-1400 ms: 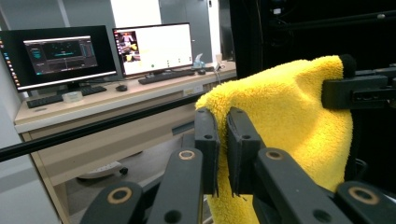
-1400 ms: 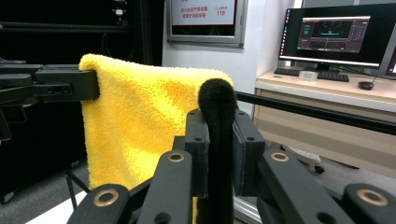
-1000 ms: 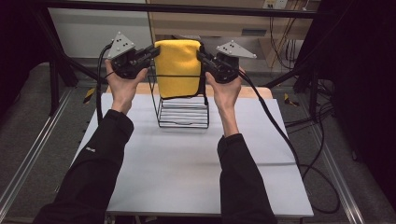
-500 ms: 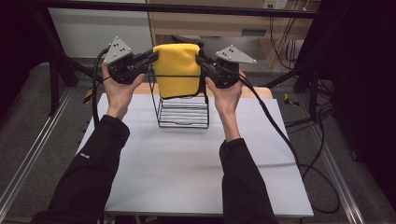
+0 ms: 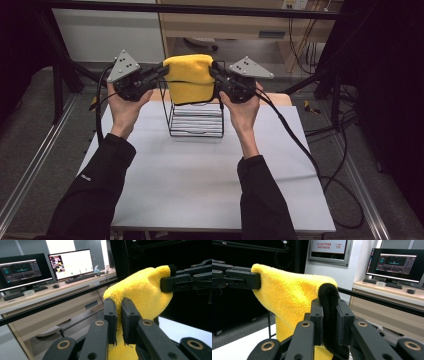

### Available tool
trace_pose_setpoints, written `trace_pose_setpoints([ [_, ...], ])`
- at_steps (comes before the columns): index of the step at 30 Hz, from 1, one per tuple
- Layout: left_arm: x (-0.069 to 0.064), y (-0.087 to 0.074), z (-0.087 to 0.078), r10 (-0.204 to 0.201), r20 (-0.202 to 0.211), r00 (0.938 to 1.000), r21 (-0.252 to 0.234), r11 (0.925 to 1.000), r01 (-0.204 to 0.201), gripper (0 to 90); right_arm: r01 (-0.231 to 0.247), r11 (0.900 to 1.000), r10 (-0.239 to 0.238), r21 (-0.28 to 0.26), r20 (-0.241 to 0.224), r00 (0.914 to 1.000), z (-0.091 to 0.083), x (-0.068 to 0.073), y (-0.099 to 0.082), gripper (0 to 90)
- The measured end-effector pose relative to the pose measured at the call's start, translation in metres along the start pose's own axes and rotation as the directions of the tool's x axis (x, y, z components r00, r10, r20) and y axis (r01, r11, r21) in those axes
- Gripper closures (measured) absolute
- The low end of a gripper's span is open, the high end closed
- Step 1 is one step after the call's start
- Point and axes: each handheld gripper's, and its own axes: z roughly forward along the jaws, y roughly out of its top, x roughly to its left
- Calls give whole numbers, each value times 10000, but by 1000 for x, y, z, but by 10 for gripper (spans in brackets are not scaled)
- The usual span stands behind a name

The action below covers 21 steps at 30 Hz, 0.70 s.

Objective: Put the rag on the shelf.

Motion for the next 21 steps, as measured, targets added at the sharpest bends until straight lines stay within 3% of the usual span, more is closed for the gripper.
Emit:
trace_pose_setpoints([
  [8,-7,-9,-6,-148,71,9999,203,9997,147,826,48,9998,-46,207,-126,9999,-7,6,-7,784],
  [12,-10,-12,-9,-452,167,9988,483,9978,443,818,10,9995,-4,303,-196,9998,-9,7,-10,782],
  [21,-17,-21,-13,-642,319,9974,1233,9906,598,803,95,9977,-65,677,-441,9990,-13,8,-18,773],
])
